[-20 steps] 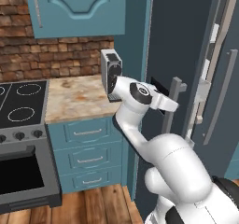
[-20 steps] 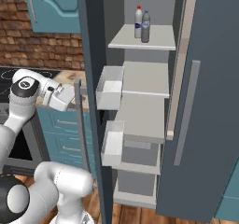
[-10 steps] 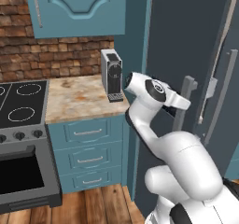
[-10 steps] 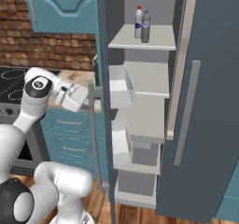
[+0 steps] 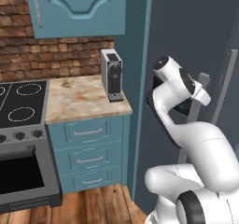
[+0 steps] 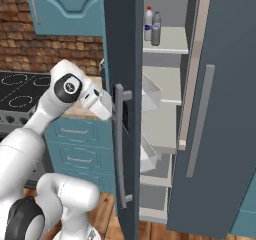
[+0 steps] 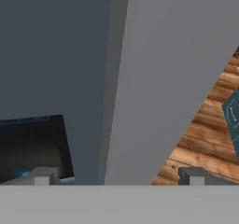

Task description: Take the bottled waters from the counter and place them in the freezer to freeze. Close the freezer door after placing the bottles.

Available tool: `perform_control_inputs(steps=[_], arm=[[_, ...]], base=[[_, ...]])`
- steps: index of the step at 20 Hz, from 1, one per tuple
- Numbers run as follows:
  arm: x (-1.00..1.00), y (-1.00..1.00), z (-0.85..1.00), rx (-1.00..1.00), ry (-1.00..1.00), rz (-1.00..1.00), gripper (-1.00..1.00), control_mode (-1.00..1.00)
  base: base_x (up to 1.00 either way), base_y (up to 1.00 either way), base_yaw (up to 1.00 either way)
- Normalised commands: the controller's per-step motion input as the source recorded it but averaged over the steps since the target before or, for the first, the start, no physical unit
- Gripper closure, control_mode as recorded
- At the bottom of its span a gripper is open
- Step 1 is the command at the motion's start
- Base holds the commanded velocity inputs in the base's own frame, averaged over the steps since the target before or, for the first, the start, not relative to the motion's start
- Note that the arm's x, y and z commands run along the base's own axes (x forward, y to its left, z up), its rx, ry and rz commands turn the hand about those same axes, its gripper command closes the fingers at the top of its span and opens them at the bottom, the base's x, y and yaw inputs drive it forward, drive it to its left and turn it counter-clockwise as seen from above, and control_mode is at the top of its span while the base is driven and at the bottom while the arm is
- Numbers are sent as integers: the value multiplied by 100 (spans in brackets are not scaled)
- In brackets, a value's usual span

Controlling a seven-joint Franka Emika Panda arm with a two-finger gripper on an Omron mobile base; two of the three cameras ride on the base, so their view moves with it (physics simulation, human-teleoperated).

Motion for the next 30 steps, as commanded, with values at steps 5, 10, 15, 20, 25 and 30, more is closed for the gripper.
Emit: perform_control_inputs(steps=[5,10,15,20,25,30], arm=[[5,-40,4,24,1,14,-100,-100],[7,-32,11,23,0,28,-100,-100],[35,-51,0,8,-1,34,-100,-100],[10,-33,0,0,-12,23,-100,-100],[31,-42,0,0,-2,17,-100,-100],[38,-25,0,0,-8,13,-100,-100]], base=[[0,0,0],[0,0,0],[0,0,0],[0,0,0],[0,0,0],[0,0,0]])
